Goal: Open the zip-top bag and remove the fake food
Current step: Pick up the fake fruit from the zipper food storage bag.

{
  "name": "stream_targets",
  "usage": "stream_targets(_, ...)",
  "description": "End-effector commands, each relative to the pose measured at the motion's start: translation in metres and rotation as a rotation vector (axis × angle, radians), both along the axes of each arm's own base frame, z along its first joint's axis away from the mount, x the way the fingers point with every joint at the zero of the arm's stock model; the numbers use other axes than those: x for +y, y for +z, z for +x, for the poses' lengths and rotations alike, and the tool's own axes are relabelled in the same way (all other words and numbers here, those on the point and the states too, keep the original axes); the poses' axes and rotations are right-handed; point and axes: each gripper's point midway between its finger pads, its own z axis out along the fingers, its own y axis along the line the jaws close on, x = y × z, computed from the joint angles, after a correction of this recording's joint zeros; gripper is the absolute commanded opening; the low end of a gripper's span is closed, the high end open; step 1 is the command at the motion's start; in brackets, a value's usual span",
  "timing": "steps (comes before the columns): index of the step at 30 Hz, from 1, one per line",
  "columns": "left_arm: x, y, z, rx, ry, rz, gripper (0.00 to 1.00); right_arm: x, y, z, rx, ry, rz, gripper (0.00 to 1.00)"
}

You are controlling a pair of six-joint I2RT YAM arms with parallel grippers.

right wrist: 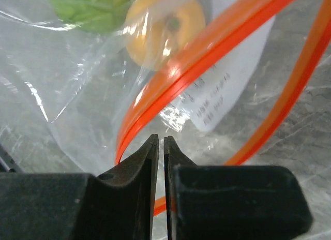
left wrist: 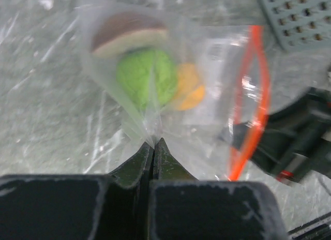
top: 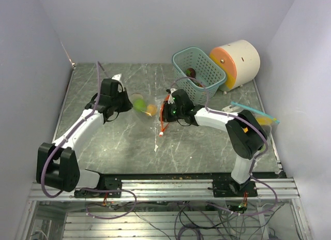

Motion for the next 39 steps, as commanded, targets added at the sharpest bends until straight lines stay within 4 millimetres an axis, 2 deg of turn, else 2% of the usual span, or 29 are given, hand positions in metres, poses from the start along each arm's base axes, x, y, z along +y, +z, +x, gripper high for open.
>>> stream_targets(1, -0.015, 0.014, 0.009, -0.079, -0.043, 0.049, 0.07, 0.017, 0.002, 0.015, -0.018, -0.007, 0.061, 0.1)
stream_targets(3, -0.011, -0.012, 0.004, 0.009, -0.024, 0.076, 0.07, 0.02, 0.001, 0.018, -0.02, -0.01, 0.067, 0.12)
stream_targets(5, -0.009, -0.024, -0.001, 0.045, -0.014, 0.083, 0.07, 0.021, 0.0, 0.021, -0.025, -0.01, 0.065, 0.14)
stream_targets(11, -0.002, -0.042, -0.002, 0.114, 0.005, 0.111, 0.07, 0.021, 0.006, 0.028, -0.064, -0.018, 0.054, 0.27)
stream_targets(16, 0.003, -0.057, -0.006, 0.164, 0.019, 0.103, 0.07, 0.012, 0.009, 0.034, -0.095, -0.04, 0.0, 0.4)
stream_targets(21, 0.005, -0.061, -0.007, 0.175, 0.02, 0.099, 0.07, -0.005, 0.008, 0.041, -0.139, -0.07, -0.101, 0.48)
stream_targets(24, 0.004, -0.063, -0.007, 0.179, 0.014, 0.094, 0.07, -0.011, 0.009, 0.045, -0.16, -0.064, -0.154, 0.49)
stream_targets(32, 0.005, -0.065, -0.006, 0.18, 0.007, 0.107, 0.07, -0.024, 0.034, 0.053, -0.247, -0.098, -0.19, 0.49)
stream_targets(39, 0.004, -0.065, -0.006, 0.18, 0.004, 0.104, 0.07, -0.03, 0.033, 0.058, -0.263, -0.104, -0.235, 0.49)
